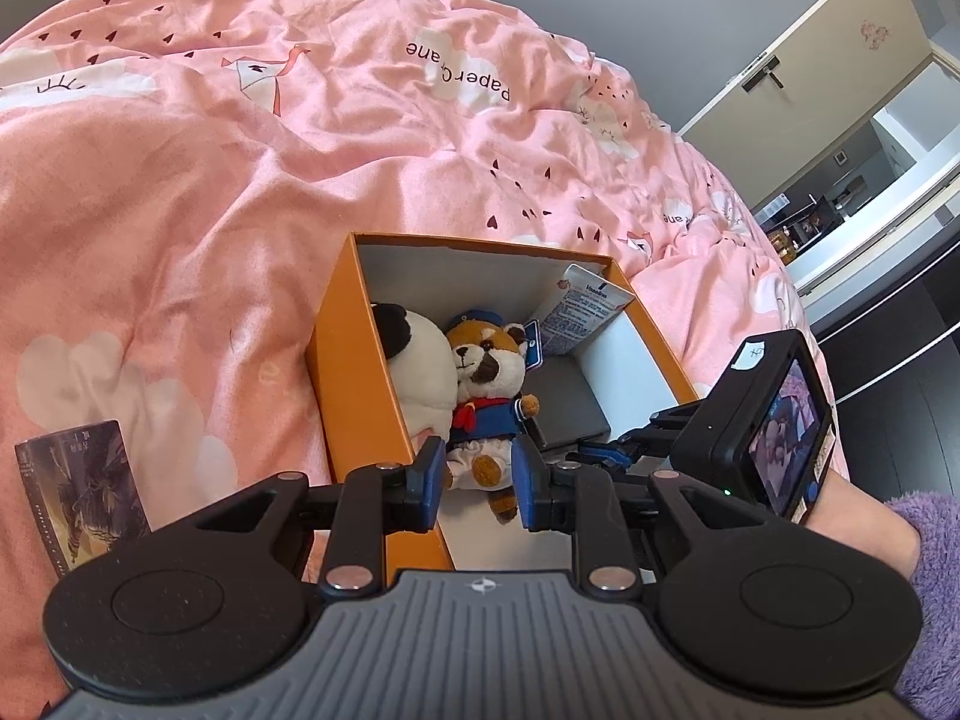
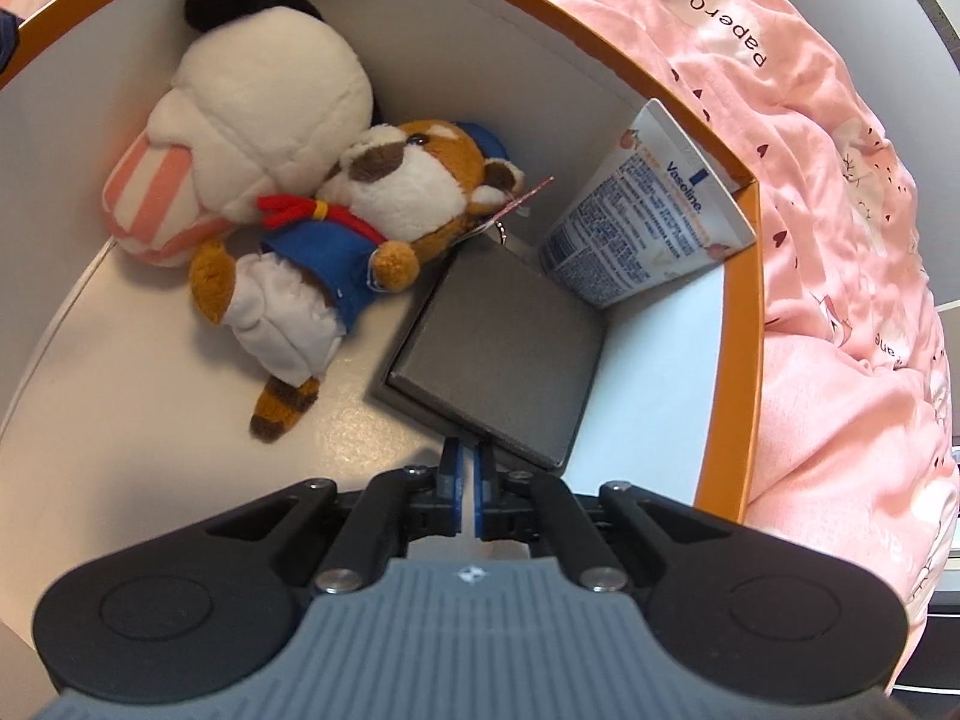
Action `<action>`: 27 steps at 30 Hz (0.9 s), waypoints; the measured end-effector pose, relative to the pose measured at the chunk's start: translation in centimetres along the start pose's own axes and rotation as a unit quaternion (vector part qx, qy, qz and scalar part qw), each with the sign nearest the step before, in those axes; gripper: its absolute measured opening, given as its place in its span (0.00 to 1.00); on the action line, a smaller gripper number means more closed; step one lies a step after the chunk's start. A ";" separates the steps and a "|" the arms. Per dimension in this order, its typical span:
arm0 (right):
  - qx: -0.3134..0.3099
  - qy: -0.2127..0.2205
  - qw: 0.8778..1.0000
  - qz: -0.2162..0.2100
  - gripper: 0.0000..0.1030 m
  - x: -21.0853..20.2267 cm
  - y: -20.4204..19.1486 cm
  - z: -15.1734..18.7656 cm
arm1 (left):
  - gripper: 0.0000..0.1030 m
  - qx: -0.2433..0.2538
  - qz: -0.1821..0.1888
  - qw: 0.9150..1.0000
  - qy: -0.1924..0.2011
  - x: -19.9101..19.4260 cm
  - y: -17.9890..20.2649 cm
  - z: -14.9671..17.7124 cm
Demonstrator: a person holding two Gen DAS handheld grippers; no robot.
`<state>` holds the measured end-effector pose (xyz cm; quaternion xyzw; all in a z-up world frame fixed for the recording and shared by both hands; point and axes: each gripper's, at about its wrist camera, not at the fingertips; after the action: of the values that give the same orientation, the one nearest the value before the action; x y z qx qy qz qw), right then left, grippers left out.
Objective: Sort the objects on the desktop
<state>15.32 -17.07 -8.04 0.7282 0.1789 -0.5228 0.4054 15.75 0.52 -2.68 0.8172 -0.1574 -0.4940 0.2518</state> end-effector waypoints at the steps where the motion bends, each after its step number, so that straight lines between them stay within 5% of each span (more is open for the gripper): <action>1: -0.003 0.002 1.000 0.000 0.03 -0.3 -0.2 0.2 | 0.26 -0.002 0.001 1.000 -0.001 0.0 0.0 0.0; 11: 0.085 0.019 0.994 -0.061 0.04 -0.9 0.1 1.3 | 0.26 0.001 -0.001 1.000 0.001 0.1 0.1 0.2; 20: 0.082 0.030 0.995 -0.052 0.06 -2.0 -1.0 1.9 | 0.26 0.008 -0.001 1.000 0.007 -0.8 0.5 0.3; 27: 0.110 0.103 0.986 -0.064 0.07 -7.6 -2.7 4.0 | 0.26 0.010 -0.009 0.999 0.038 -4.1 0.6 0.7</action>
<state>8.05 -17.34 -2.77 0.8053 0.2071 -0.4868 0.2675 13.23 1.96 0.37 0.8393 -0.1456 -0.4630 0.2450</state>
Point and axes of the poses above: each gripper's, at about its wrist camera, not at the fingertips, and x roughly the way its jaws point, y to its right, z to its underside, and after that the axes turned 8 degrees about -x, right-handed
